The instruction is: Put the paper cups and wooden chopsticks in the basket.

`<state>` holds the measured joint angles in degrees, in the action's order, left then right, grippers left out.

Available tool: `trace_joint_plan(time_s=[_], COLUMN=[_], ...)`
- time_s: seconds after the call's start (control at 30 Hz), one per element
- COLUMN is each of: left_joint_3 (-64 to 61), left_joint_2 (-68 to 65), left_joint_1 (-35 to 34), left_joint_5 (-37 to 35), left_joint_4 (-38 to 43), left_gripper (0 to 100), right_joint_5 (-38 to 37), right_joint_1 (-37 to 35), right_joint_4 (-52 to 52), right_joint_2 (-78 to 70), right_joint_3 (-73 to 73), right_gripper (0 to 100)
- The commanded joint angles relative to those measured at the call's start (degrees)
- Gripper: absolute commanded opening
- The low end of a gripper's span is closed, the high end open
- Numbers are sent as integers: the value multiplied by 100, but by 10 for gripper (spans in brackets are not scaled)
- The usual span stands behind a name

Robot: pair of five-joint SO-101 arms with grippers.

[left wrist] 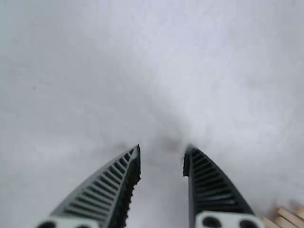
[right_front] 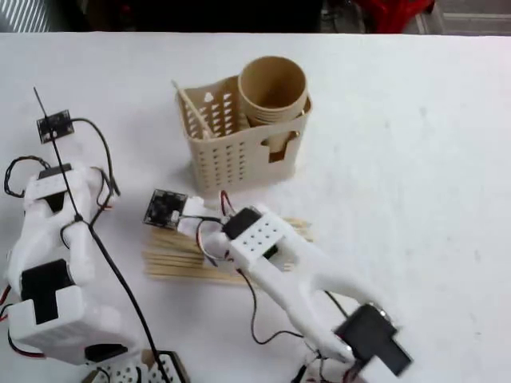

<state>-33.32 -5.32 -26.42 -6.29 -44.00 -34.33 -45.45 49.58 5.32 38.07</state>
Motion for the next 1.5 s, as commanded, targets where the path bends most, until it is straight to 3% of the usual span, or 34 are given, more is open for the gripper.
trace_joint_plan(time_s=[0.0,0.47,0.6,0.83,1.47], left_joint_3=[62,62,62,62,62], left_joint_2=[13,13,13,13,13], left_joint_1=[40,40,40,40,127], left_joint_5=[-53,-53,-53,-53,-53], left_joint_4=[97,97,97,97,105], left_gripper=[166,166,166,166,167], right_joint_5=[70,97,105,114,563], right_joint_1=[-48,-22,110,400,716], right_joint_4=[-303,-365,-365,-365,989], right_joint_2=[-312,-725,-681,-611,2668], right_joint_3=[-18,-18,-26,-53,-26], right_gripper=[211,127,56,49,16])
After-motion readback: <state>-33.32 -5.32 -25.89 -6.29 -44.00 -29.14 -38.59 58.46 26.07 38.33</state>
